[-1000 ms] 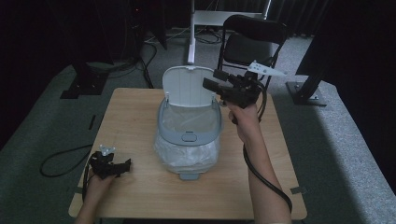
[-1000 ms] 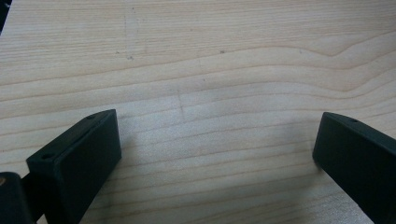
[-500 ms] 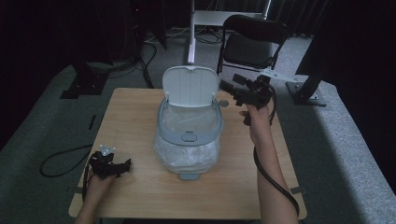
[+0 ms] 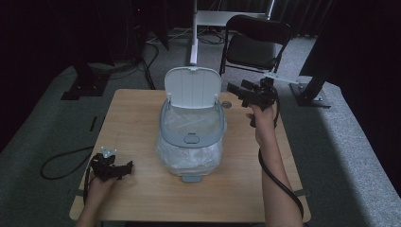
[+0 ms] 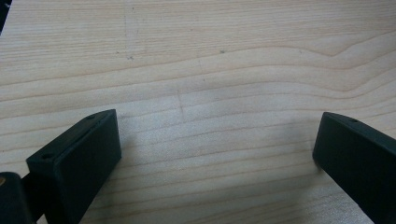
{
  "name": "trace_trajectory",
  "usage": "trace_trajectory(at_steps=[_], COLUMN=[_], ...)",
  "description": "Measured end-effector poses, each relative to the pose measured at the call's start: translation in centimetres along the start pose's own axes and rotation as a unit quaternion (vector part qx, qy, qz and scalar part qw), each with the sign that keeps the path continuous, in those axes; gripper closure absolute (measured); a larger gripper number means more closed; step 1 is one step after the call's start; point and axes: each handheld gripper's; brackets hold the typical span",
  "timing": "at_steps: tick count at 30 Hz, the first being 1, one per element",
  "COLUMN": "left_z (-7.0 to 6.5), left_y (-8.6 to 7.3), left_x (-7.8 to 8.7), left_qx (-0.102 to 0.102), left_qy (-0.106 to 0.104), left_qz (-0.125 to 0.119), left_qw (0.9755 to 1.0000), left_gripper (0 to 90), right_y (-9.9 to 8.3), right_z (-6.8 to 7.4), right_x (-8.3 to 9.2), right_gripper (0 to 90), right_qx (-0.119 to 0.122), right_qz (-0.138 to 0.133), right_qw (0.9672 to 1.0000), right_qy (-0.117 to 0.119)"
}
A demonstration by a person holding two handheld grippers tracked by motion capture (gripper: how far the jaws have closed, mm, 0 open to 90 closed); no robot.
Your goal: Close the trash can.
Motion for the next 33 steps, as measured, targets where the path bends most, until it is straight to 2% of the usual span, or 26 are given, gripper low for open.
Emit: trace_trajectory(at_steps=[1, 5, 9, 12, 16, 22, 24, 28, 30, 31, 32, 33], left_z=[0.0, 0.0, 0.0, 0.0, 0.0, 0.0, 0.0, 0.0, 0.0, 0.0, 0.0, 0.0], left_y=[0.0, 0.0, 0.0, 0.0, 0.0, 0.0, 0.0, 0.0, 0.0, 0.0, 0.0, 0.0], left_x=[0.0, 0.0, 0.0, 0.0, 0.0, 0.0, 0.0, 0.0, 0.0, 0.0, 0.0, 0.0], left_qx=[0.0, 0.0, 0.0, 0.0, 0.0, -0.001, -0.001, -0.001, 0.0, 0.0, -0.001, -0.001], left_qy=[0.0, 0.0, 0.0, 0.0, -0.001, -0.001, -0.001, -0.001, -0.001, -0.001, -0.001, -0.001], left_qz=[0.0, 0.0, 0.0, 0.0, 0.0, 0.0, 0.0, 0.0, 0.0, 0.0, 0.0, 0.0], left_qw=[1.0, 1.0, 1.0, 1.0, 1.0, 1.0, 1.0, 1.0, 1.0, 1.0, 1.0, 1.0], left_gripper=[1.8, 1.8, 1.8, 1.8, 1.8, 1.8, 1.8, 1.8, 1.8, 1.8, 1.8, 1.8], right_y=[0.0, 0.2, 0.4, 0.6, 0.8, 1.3, 1.5, 1.7, 1.7, 1.7, 1.4, 1.4], right_z=[-0.4, -1.2, -1.6, -1.8, -1.7, -0.8, -0.1, 0.4, 0.4, 0.4, 0.8, 0.8], right_x=[-0.2, -0.7, -1.5, -2.4, -3.3, -4.5, -4.8, -4.6, -4.3, -4.3, -3.8, -3.8], right_gripper=[13.8, 13.8, 13.8, 14.0, 13.9, 13.9, 15.5, 16.5, 16.5, 16.5, 16.5, 16.5], right_qx=[-0.006, -0.023, -0.029, -0.035, -0.045, -0.044, -0.049, -0.046, -0.05, -0.05, -0.054, -0.054], right_qz=[0.002, -0.004, -0.002, 0.002, 0.0, 0.01, 0.021, 0.022, 0.025, 0.025, 0.029, 0.029], right_qw=[0.9999, 0.9996, 0.9993, 0.9986, 0.9983, 0.9988, 0.9986, 0.9986, 0.998, 0.998, 0.996, 0.996], right_qy=[-0.009, -0.017, -0.023, -0.04, -0.035, -0.017, 0.008, 0.013, 0.031, 0.031, 0.064, 0.064])
Point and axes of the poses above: each handheld gripper's, and its own axes: x roughly backward along the jaws, y roughly out of its top, z roughly to its left, and after that the axes turned 12 degrees about -z, right-handed
